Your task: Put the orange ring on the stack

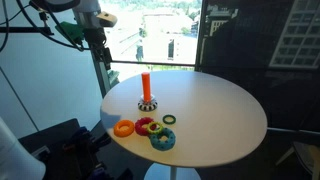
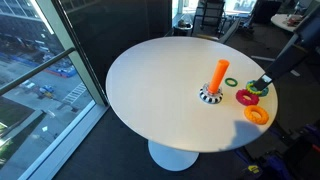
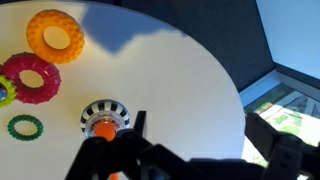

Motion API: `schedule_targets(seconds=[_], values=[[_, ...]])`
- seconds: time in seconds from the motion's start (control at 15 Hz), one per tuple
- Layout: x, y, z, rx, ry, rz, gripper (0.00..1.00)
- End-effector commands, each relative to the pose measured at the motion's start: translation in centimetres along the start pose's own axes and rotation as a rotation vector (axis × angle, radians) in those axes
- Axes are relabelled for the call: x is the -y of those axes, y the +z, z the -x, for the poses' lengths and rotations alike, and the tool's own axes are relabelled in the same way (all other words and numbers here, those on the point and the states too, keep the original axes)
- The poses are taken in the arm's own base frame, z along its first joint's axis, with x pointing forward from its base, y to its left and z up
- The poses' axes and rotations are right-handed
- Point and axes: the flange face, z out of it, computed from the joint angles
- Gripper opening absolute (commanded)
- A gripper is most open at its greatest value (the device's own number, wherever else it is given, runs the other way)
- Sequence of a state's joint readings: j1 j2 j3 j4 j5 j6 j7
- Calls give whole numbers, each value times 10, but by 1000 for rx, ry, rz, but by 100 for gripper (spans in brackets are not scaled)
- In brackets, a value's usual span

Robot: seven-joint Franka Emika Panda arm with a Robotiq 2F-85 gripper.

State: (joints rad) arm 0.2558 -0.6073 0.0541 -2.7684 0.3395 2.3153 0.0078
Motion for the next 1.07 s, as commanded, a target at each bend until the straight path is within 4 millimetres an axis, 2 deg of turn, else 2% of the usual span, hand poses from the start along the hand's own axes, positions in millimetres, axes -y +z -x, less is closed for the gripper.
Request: schedule_targets(seconds=[0.0, 0.4, 0.6, 1.0], values=[[0, -1, 0, 1, 0, 0, 100], [-3, -6, -6, -37, 34, 23, 100], [-9, -9, -21, -85, 78, 62, 100], [-41, 4, -50, -67, 209, 203, 100]])
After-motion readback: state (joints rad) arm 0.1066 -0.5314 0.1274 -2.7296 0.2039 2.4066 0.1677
